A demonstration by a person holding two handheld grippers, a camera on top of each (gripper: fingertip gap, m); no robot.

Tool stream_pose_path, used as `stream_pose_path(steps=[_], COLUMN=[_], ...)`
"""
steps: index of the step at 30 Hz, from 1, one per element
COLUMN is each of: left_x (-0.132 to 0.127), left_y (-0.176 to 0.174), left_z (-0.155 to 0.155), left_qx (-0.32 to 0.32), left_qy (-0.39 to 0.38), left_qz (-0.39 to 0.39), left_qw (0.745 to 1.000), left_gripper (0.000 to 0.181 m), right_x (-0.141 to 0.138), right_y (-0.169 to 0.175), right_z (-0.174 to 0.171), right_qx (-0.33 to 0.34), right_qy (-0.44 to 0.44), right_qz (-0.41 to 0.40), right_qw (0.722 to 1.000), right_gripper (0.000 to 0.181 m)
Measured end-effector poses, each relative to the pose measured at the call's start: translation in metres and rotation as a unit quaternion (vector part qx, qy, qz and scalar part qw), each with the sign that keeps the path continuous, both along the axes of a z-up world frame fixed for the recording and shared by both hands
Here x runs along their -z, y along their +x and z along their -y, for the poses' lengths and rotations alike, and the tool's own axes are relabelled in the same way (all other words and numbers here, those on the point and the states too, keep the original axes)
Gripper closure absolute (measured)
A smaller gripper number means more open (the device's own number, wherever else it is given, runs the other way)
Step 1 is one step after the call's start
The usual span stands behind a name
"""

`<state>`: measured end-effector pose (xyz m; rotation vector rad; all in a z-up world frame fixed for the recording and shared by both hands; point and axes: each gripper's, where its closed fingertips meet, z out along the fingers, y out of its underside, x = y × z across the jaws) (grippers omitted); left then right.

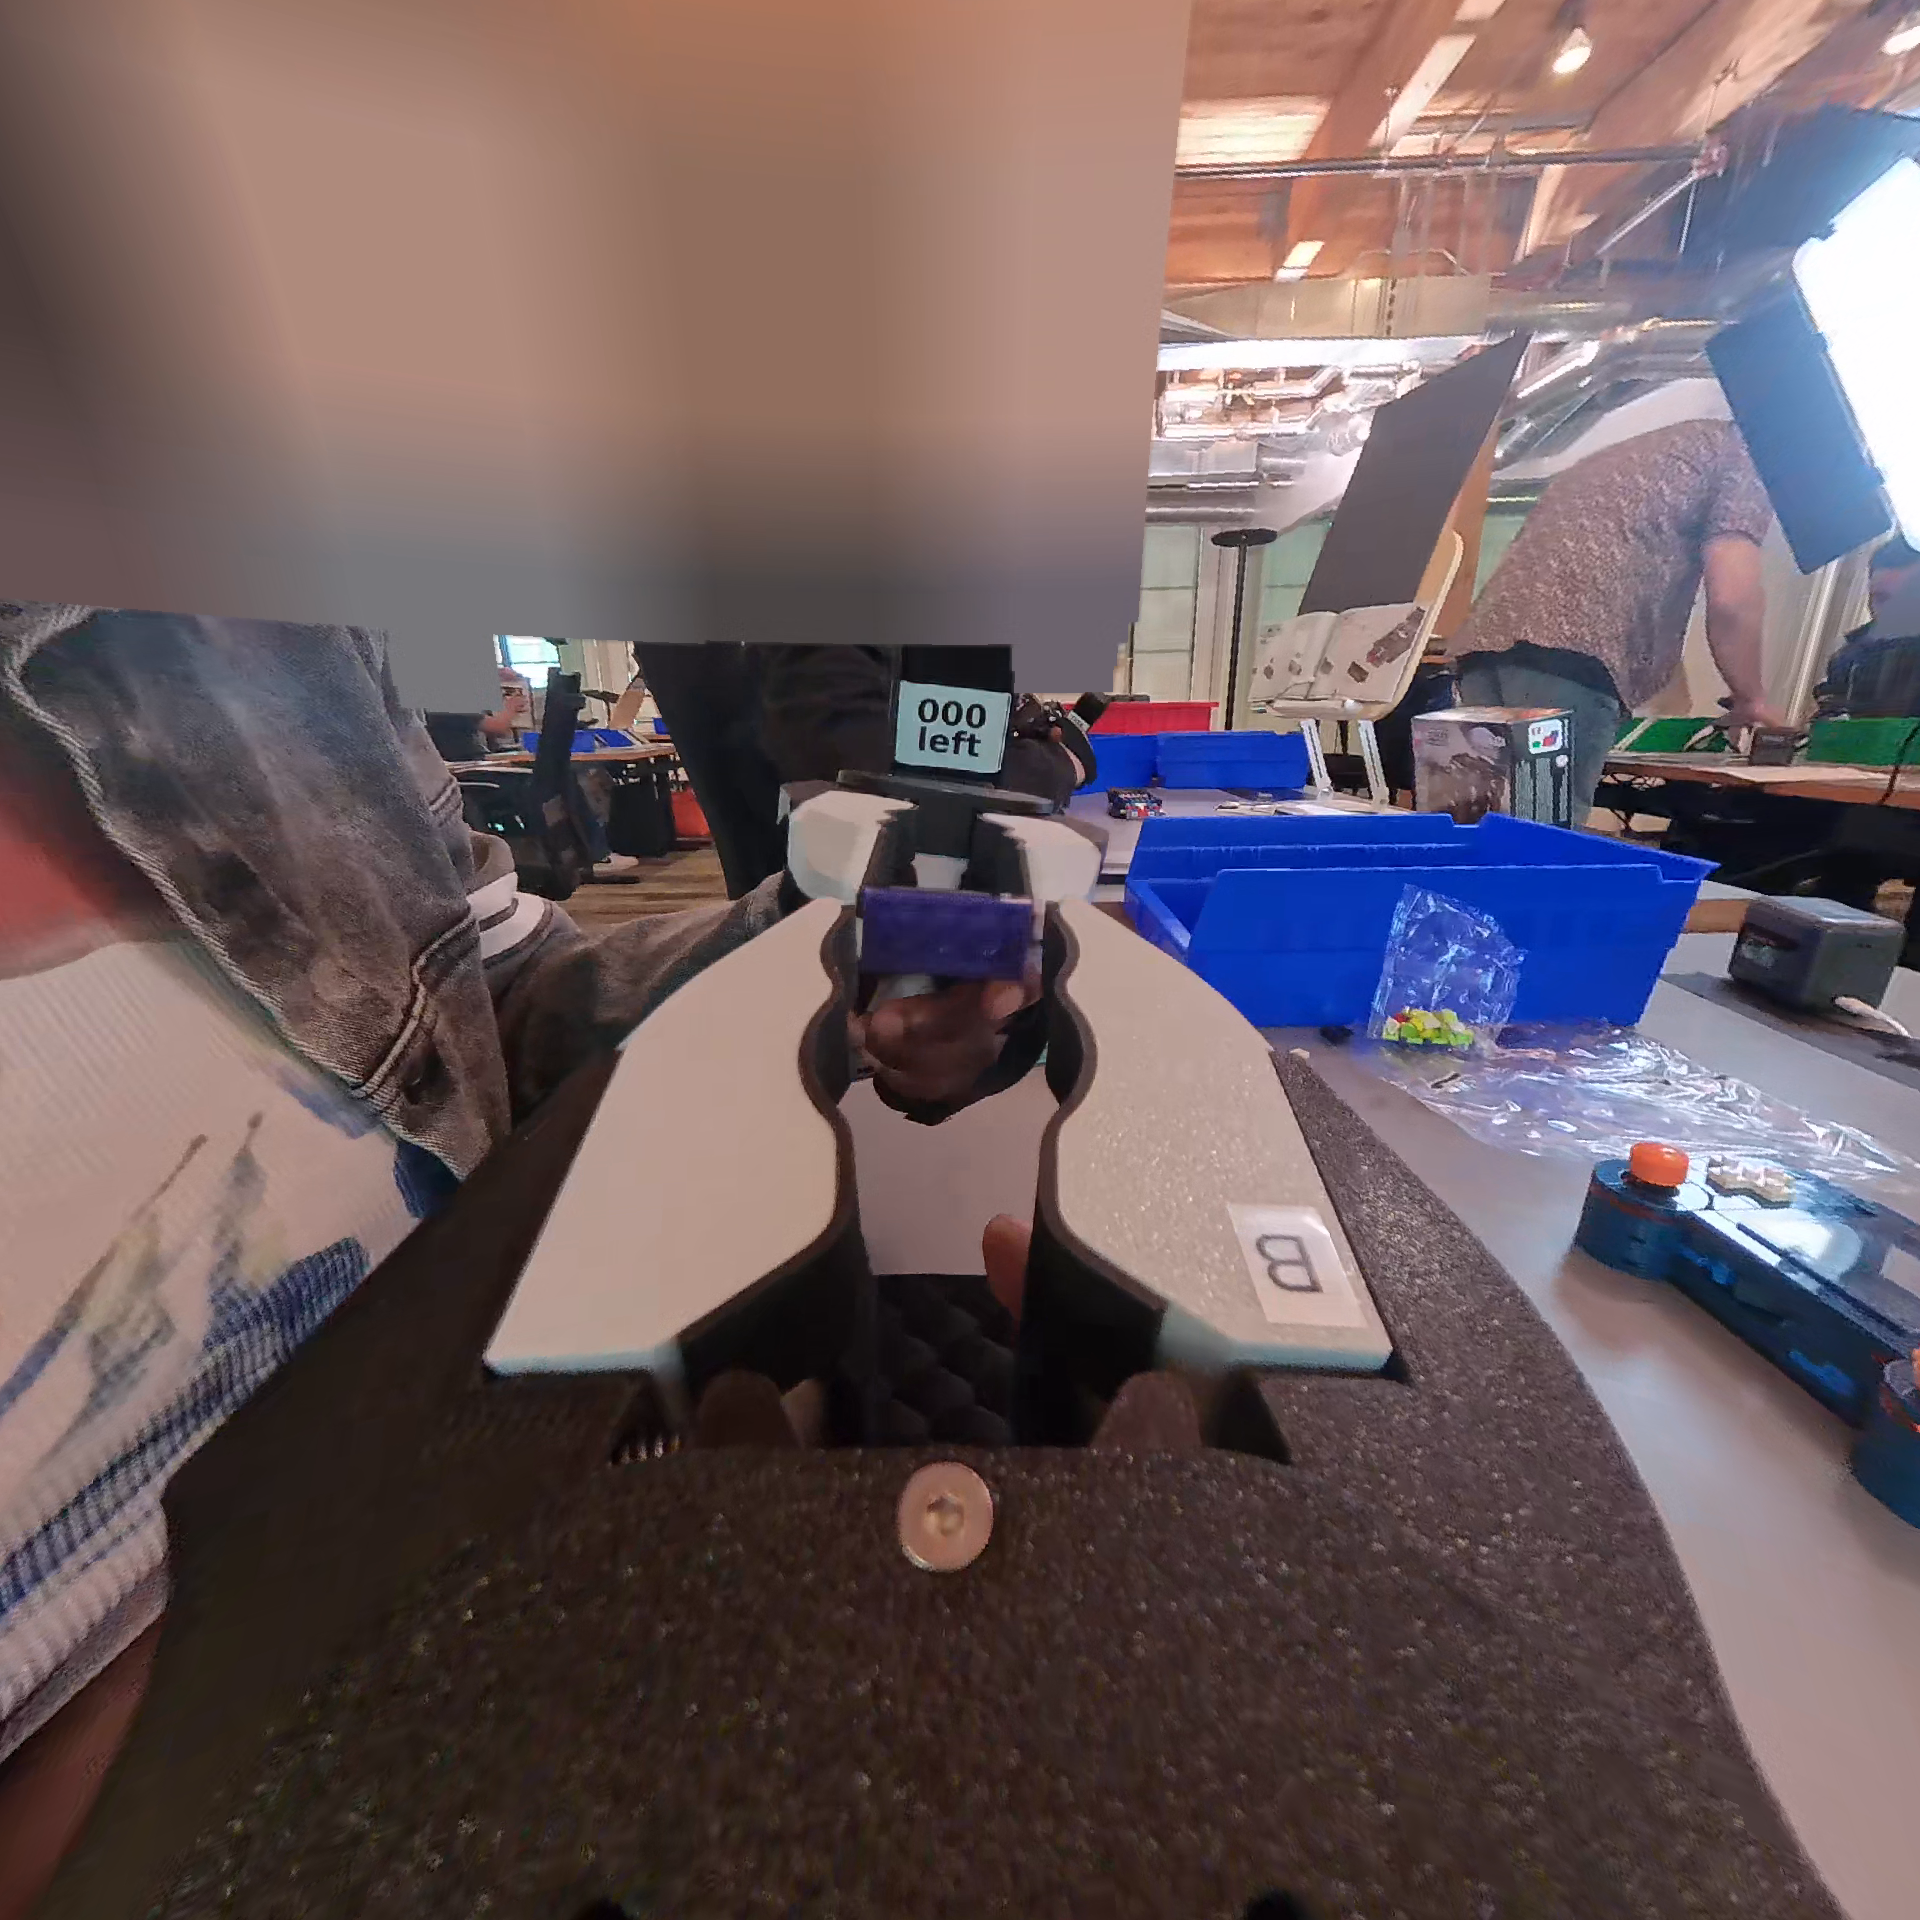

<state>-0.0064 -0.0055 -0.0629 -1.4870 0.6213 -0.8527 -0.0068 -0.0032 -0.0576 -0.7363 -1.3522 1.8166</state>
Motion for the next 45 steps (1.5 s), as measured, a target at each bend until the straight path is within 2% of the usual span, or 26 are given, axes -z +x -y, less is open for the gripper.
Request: stream_pose_path(steps=[6, 24, 31, 39, 45], left_x=[0.002, 0.004, 0.007, 0.014, 0.014], left_y=[0.0, 0.001, -0.002, 0.002, 0.004], left_z=[0.001, 0.001, 0.001, -0.001, -0.001], left_qx=[-0.006, -0.007, -0.022, -0.013, -0.015], left_qy=[-0.001, 0.009, 0.022, -0.002, 0.009], left_qz=[-0.009, -0.025, -0.054, -0.061, -0.078], left_qw=[1.0, 1.0, 0.998, 0.998, 0.997], left_gripper=[0.151, 0.15, 0.14, 0.146, 0.149], right_x=[0.005, 0.011, 0.01, 0.011, 0.013], right_y=[-0.003, -0.009, -0.007, -0.006, -0.003], right_z=[0.005, 0.007, 0.003, 0.004, 0.003], right_qx=[-0.003, -0.006, -0.01, -0.014, -0.017], right_qy=[0.034, 0.011, -0.011, -0.01, -0.007], right_qz=[0.025, 0.032, 0.037, 0.041, 0.047], right_qw=[0.999, 0.999, 0.999, 0.999, 0.999], right_gripper=[0.145, 0.15, 0.15, 0.15, 0.15])
